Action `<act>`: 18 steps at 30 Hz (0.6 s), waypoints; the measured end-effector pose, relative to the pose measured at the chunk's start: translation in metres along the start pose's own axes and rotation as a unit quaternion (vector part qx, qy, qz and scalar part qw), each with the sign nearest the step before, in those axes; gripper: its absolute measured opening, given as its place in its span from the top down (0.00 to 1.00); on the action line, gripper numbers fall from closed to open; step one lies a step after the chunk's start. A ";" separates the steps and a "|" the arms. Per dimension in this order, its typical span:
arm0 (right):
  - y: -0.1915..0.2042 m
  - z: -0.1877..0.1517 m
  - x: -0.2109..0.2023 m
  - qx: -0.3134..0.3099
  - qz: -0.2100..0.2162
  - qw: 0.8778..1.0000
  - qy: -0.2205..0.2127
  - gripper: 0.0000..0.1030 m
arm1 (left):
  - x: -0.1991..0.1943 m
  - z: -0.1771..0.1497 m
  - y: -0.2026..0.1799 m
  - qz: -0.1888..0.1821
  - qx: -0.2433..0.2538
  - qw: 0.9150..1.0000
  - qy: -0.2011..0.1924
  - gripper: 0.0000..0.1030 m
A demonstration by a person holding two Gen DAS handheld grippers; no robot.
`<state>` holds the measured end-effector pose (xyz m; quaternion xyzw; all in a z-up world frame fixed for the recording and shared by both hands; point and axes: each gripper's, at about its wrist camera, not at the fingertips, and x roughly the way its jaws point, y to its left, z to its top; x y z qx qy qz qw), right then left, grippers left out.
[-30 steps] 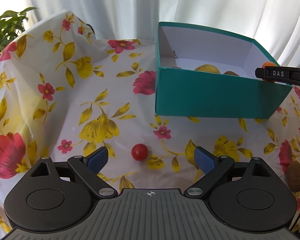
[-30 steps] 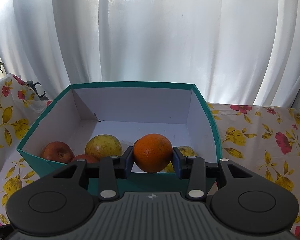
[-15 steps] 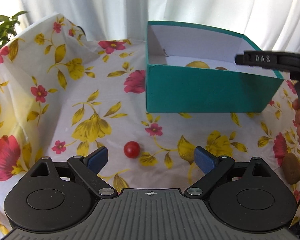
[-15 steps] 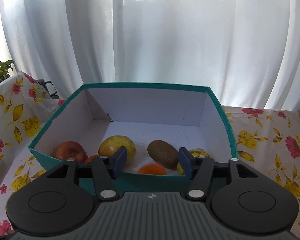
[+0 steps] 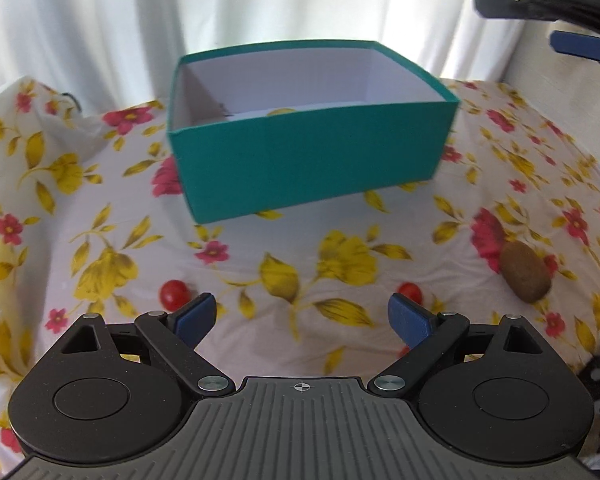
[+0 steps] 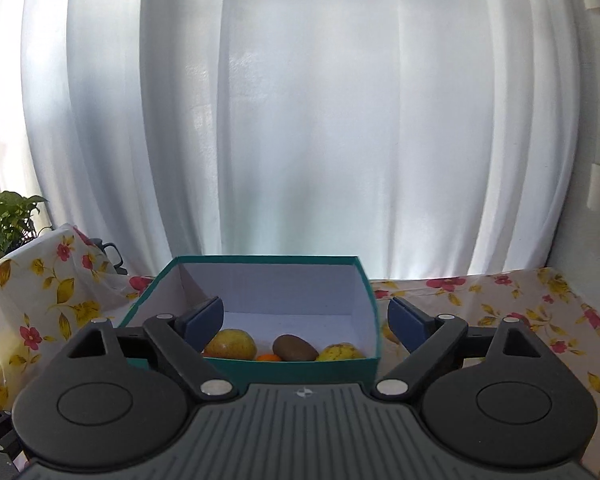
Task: Organize fruits
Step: 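Grasp a cherry tomato with the left gripper while the right moves toward the second brown kiwi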
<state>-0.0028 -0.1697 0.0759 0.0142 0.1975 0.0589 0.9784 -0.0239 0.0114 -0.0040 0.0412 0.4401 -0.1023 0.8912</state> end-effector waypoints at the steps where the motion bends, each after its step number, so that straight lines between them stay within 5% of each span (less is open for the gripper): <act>1: -0.008 -0.001 -0.009 0.007 -0.010 1.000 -0.006 0.08 | 0.000 -0.003 -0.004 -0.009 0.006 1.000 0.000 0.07; 9: -0.061 -0.021 -0.058 0.069 -0.089 0.994 -0.016 0.05 | 0.007 -0.025 -0.033 -0.033 0.050 0.998 0.004 0.07; 18: -0.065 -0.047 -0.065 0.079 -0.087 0.993 0.018 0.05 | 0.015 -0.039 -0.059 -0.042 0.079 0.996 -0.015 0.16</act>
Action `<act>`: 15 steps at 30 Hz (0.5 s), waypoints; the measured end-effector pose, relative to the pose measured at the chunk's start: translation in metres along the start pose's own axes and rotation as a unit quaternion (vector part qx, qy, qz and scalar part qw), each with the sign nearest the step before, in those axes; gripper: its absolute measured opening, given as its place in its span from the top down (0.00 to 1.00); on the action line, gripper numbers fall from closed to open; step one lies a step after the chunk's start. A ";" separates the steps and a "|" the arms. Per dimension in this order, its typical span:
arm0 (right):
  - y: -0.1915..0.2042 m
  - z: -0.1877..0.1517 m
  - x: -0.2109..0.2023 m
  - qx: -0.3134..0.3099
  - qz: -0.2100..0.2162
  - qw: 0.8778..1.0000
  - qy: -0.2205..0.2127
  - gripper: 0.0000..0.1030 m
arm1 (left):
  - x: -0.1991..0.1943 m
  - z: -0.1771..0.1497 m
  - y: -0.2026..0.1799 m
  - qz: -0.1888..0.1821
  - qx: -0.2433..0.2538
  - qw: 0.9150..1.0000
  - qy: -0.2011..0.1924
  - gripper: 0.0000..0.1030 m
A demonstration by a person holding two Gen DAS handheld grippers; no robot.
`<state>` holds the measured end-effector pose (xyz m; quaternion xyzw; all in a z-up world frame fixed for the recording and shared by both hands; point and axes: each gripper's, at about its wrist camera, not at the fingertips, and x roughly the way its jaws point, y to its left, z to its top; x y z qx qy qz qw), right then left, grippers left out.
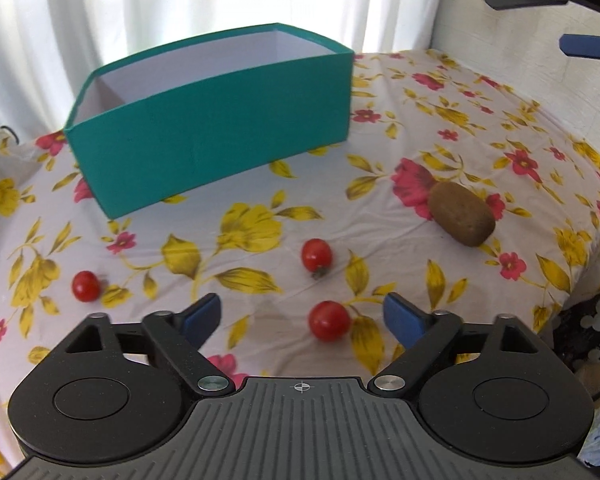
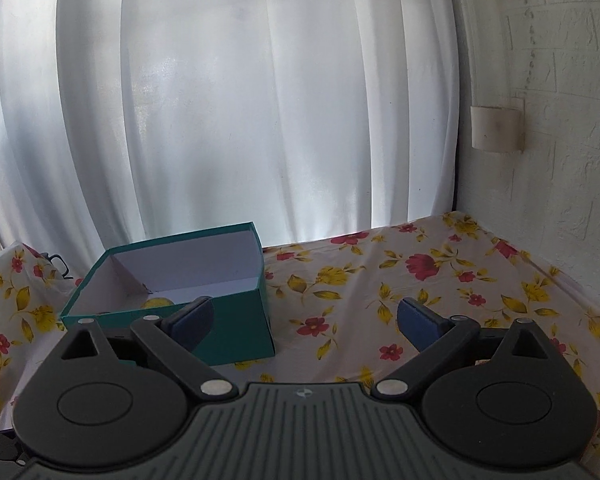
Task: Organize fruits
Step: 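Grasp a cherry tomato with the left gripper while the right moves toward the second brown kiwi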
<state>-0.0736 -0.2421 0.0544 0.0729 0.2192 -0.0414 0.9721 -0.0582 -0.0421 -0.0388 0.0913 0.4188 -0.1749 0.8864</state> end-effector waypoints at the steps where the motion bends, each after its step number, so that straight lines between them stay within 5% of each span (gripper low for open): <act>1: 0.000 -0.002 0.000 0.001 0.000 1.000 0.002 0.05 | 0.003 -0.001 -0.002 -0.002 0.003 1.000 0.003 0.19; 12: -0.004 -0.013 0.001 -0.001 0.004 1.000 0.023 0.05 | 0.029 -0.004 -0.010 -0.012 0.000 0.999 0.043 0.47; 15: -0.006 -0.014 0.002 0.002 0.003 1.000 0.027 0.05 | 0.033 -0.003 -0.008 -0.013 -0.009 0.999 0.048 0.60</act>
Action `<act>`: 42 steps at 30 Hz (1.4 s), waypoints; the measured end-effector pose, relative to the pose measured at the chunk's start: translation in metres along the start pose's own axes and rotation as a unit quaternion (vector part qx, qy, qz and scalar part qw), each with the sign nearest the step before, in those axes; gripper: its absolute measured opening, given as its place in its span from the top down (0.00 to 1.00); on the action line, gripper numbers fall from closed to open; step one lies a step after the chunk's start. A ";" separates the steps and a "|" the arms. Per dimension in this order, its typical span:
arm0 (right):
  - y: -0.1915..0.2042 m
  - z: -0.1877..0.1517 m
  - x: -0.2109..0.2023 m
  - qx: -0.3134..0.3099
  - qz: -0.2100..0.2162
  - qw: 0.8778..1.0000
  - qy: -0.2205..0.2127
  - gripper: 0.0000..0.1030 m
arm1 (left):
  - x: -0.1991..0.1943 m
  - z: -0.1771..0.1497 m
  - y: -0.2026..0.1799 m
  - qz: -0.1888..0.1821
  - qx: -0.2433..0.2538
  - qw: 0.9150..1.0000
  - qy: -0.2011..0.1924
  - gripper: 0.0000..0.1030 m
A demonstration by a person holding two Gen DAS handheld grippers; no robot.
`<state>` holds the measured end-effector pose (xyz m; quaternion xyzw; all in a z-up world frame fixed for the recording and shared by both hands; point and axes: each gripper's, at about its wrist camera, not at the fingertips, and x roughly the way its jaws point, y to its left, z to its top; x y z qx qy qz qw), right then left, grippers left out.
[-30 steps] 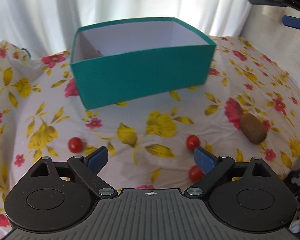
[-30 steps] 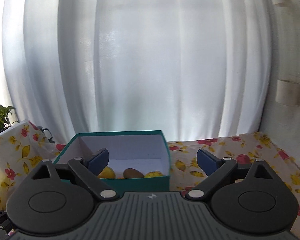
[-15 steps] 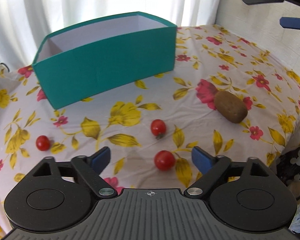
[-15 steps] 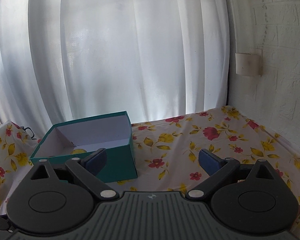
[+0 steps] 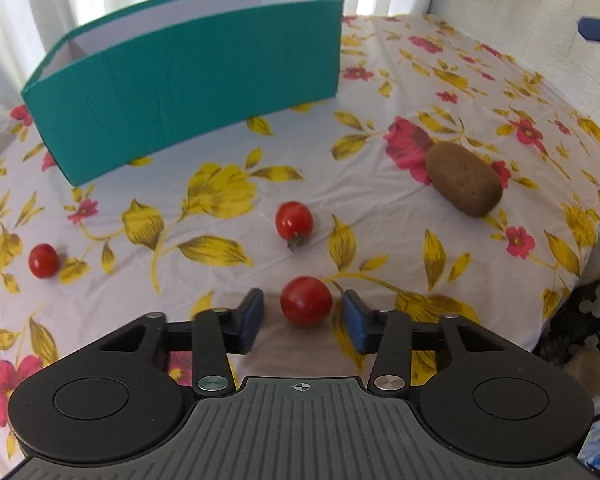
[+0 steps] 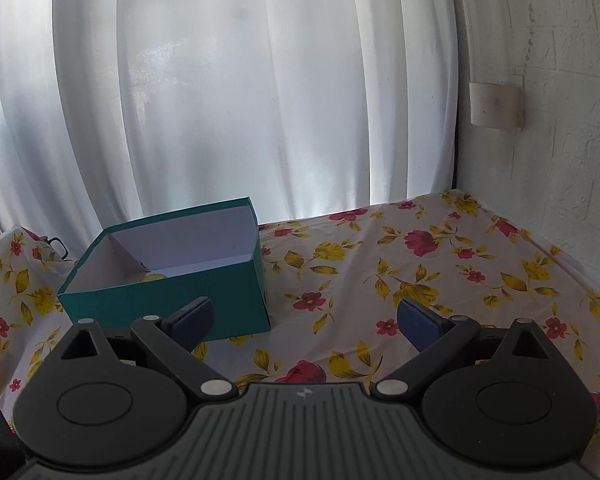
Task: Organize fruits
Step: 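Grasp a cherry tomato with the left gripper while the right moves toward the second brown kiwi, then grasp the brown kiwi with the right gripper while the left carries the tomato to the box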
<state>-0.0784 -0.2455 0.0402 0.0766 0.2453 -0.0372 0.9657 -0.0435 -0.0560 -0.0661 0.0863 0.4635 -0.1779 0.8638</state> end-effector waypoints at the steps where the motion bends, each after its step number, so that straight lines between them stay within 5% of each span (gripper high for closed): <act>1: 0.000 0.000 0.000 0.000 -0.001 1.000 0.001 0.05 | 0.000 0.001 0.001 0.000 -0.002 1.000 0.000 0.65; 2: -0.001 -0.001 0.000 0.000 -0.001 1.000 0.001 0.05 | 0.001 0.001 0.002 -0.001 -0.005 1.000 0.001 0.71; 17: 0.009 -0.034 0.027 -0.045 -0.017 0.997 0.060 0.05 | -0.039 0.012 0.027 0.000 -0.055 0.998 -0.034 0.71; 24: 0.012 -0.079 0.066 -0.051 -0.012 0.988 0.148 0.28 | -0.050 0.015 0.033 0.012 -0.062 0.997 -0.041 0.71; 36: 0.007 -0.093 0.092 -0.045 -0.005 0.982 0.183 0.54 | -0.052 0.015 0.035 0.022 -0.072 0.997 -0.035 0.71; 42: 0.006 -0.088 0.087 -0.041 0.003 0.983 0.178 0.56 | -0.063 0.028 0.040 0.027 -0.078 0.995 -0.052 0.71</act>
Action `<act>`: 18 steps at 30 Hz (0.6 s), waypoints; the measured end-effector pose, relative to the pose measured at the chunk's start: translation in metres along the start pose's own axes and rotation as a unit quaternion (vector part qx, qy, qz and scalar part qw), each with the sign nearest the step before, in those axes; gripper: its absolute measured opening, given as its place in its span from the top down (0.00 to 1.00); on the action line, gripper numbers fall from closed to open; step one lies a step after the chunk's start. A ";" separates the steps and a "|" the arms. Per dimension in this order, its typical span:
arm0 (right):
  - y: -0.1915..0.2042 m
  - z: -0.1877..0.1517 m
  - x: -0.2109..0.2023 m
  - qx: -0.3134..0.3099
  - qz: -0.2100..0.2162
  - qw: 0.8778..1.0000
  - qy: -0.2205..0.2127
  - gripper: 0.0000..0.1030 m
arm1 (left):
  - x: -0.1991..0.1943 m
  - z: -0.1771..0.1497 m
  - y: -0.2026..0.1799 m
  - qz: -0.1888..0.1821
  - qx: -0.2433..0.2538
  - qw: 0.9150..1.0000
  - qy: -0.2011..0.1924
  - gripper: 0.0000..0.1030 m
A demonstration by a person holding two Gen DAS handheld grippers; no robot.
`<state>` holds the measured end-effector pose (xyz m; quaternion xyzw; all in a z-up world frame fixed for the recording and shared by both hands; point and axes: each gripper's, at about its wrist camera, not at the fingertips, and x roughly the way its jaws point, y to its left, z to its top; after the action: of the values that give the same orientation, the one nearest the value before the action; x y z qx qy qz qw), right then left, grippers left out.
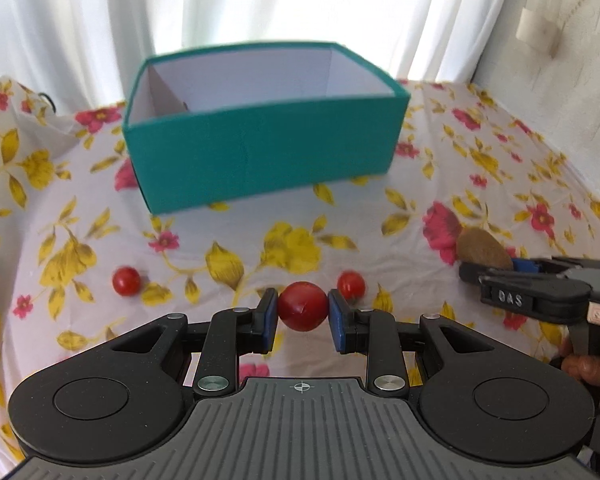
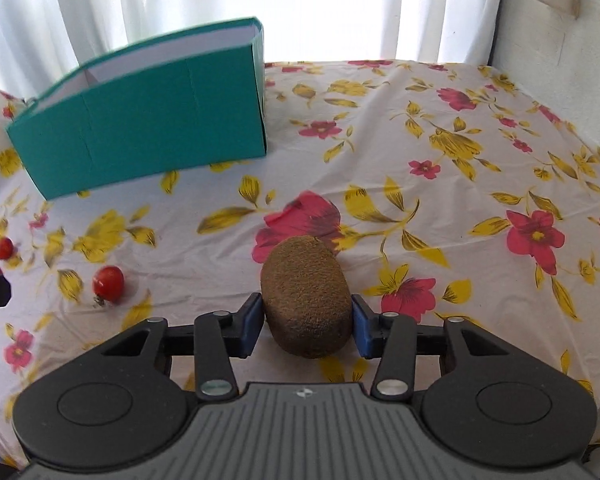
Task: Organize fruits
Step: 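Grasp the brown kiwi with the right gripper while the left carries the tomato to the box, then drop the cherry tomato into the teal box with the left while the right carries the kiwi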
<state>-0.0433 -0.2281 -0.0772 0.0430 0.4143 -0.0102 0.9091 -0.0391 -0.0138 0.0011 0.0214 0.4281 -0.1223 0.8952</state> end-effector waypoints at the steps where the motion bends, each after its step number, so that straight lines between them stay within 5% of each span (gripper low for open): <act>1: 0.000 0.002 -0.004 0.001 0.003 1.000 -0.004 0.56 | -0.003 0.006 0.001 0.002 -0.002 1.000 -0.006 0.71; 11: 0.007 0.033 -0.049 0.009 0.036 0.996 -0.078 0.56 | -0.016 0.092 0.024 0.091 -0.022 0.991 -0.094 0.71; 18: 0.010 0.040 -0.062 0.017 0.039 0.994 -0.098 0.56 | 0.026 0.133 0.039 0.142 -0.032 0.985 -0.091 0.71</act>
<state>-0.0533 -0.2229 -0.0030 0.0734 0.3209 0.0144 0.9442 0.0871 -0.0005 0.0620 0.0420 0.3415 0.0189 0.9388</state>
